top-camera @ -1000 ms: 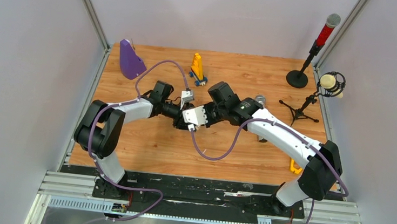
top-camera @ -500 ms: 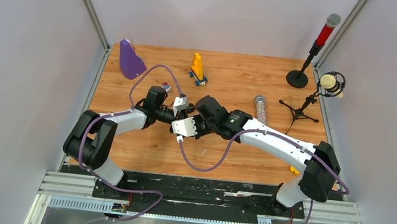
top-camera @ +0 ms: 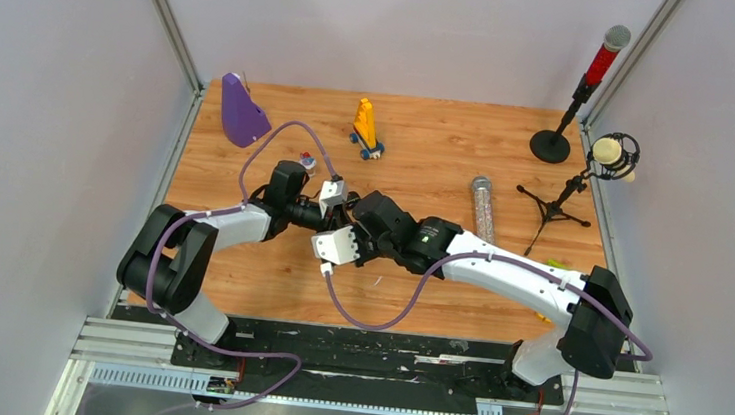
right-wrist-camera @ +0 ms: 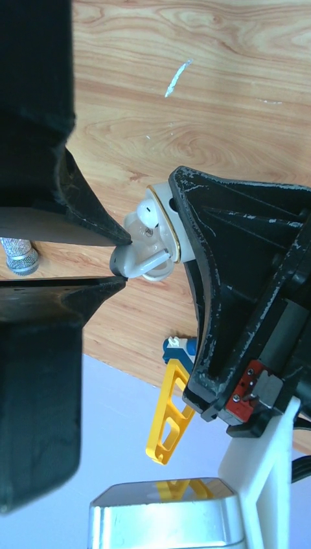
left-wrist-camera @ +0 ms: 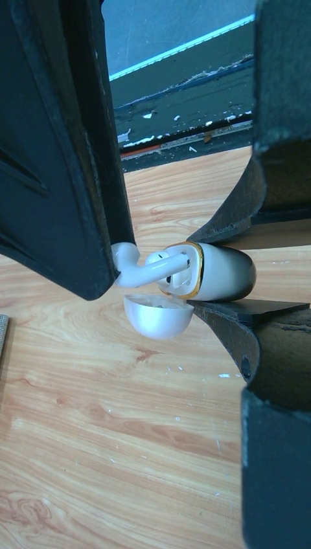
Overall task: Insert the wireless bluetooth earbuds into the charging case
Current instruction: Place the earbud in the charging case.
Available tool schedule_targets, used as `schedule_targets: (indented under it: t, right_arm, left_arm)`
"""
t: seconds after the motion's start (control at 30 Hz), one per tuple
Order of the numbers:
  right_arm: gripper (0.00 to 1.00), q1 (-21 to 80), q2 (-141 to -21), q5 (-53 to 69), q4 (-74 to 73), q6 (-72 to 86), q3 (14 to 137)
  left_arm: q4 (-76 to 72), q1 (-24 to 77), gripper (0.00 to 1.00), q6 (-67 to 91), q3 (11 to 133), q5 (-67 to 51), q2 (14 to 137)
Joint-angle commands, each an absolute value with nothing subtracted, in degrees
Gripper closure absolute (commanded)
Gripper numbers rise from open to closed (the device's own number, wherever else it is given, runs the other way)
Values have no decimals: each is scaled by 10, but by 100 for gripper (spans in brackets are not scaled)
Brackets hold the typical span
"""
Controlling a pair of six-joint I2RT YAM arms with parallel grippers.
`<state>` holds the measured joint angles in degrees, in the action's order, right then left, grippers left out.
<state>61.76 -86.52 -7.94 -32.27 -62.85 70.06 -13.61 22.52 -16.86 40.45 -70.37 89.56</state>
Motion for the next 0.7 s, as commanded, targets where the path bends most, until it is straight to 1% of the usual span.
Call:
schedule_targets:
  t: [0.0, 0.67]
  right_arm:
    - [90, 624, -852, -106, -295, -619, 694]
    - [91, 645, -878, -144, -284, -630, 698]
  left_arm:
    - [-156, 228, 100, -172, 409, -725, 873]
    - [-141, 227, 100, -173, 415, -726, 872]
